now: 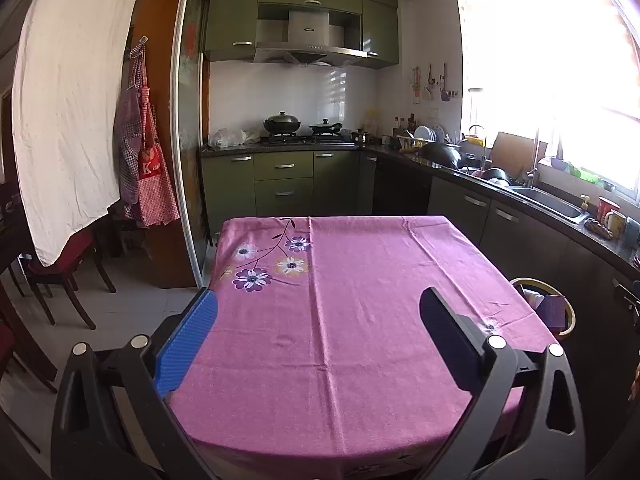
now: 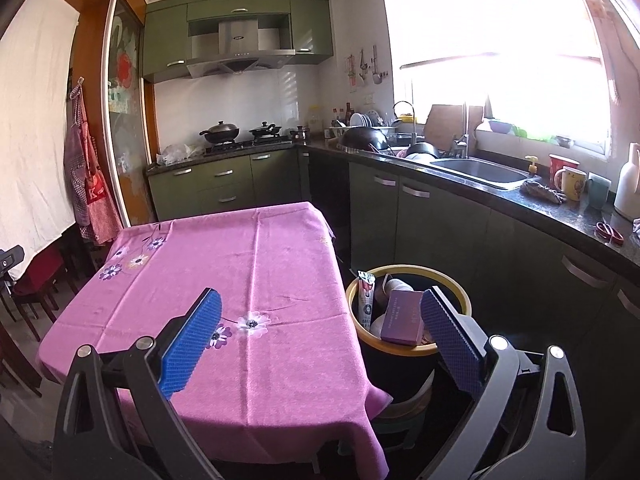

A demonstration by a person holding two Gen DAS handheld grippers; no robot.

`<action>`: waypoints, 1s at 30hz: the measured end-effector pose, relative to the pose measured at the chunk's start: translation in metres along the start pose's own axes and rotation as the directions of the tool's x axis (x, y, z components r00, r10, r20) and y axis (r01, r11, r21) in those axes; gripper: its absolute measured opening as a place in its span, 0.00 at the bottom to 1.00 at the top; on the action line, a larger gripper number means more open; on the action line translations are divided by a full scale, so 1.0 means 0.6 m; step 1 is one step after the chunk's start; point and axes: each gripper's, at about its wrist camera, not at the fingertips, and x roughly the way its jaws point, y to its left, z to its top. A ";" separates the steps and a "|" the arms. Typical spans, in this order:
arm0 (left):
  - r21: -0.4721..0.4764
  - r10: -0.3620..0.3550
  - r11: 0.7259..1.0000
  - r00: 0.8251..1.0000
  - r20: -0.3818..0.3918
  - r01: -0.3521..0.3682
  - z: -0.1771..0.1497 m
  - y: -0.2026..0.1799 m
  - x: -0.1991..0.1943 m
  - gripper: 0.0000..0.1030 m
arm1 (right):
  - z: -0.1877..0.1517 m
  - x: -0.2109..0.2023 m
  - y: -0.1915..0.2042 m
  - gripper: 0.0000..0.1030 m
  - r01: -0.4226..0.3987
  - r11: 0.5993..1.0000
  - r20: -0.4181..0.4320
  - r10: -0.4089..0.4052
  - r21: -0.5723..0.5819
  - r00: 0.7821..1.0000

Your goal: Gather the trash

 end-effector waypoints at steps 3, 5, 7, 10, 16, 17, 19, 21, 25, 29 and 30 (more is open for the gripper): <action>0.003 -0.002 1.000 1.000 -0.004 0.002 0.000 -0.002 0.002 0.93 | -0.001 0.002 -0.001 0.95 0.002 1.000 -0.001 -0.002 0.002 1.000; 0.004 -0.006 1.000 1.000 -0.006 0.006 -0.001 -0.004 0.003 0.93 | -0.001 0.002 -0.001 0.95 0.002 1.000 -0.002 -0.002 0.002 1.000; 0.005 -0.008 1.000 1.000 -0.007 0.008 -0.001 -0.005 0.004 0.93 | -0.001 0.002 -0.001 0.95 0.001 1.000 -0.002 -0.001 0.002 1.000; 0.008 -0.008 1.000 1.000 -0.009 0.008 -0.001 -0.006 0.006 0.93 | -0.002 0.004 -0.002 0.95 -0.001 1.000 -0.005 0.001 0.001 1.000; 0.012 -0.011 1.000 1.000 -0.010 0.011 0.000 -0.011 0.007 0.93 | -0.002 0.007 -0.002 0.95 -0.003 1.000 -0.006 0.003 0.001 1.000; 0.013 -0.012 1.000 1.000 -0.010 0.012 -0.001 -0.012 0.008 0.93 | -0.002 0.007 -0.002 0.95 -0.003 1.000 -0.004 0.003 0.000 1.000; 0.013 -0.017 1.000 1.000 -0.012 0.017 -0.002 -0.013 0.008 0.93 | -0.003 0.006 -0.002 0.95 -0.003 1.000 -0.003 0.003 0.000 1.000; 0.016 -0.016 1.000 1.000 -0.011 0.016 -0.003 -0.014 0.007 0.93 | -0.003 0.006 -0.002 0.95 -0.003 1.000 -0.003 0.003 0.000 1.000; 0.020 -0.020 1.000 1.000 -0.010 0.020 -0.004 -0.017 0.006 0.93 | -0.004 0.007 -0.002 0.95 -0.002 1.000 -0.003 0.002 -0.001 1.000; 0.022 -0.023 1.000 1.000 -0.010 0.023 -0.004 -0.018 0.005 0.93 | -0.004 0.007 -0.002 0.95 -0.001 1.000 -0.004 0.001 -0.001 1.000; 0.021 -0.023 0.999 1.000 -0.010 0.023 -0.004 -0.018 0.005 0.93 | -0.004 0.006 -0.002 0.95 -0.002 1.000 -0.004 0.002 -0.001 1.000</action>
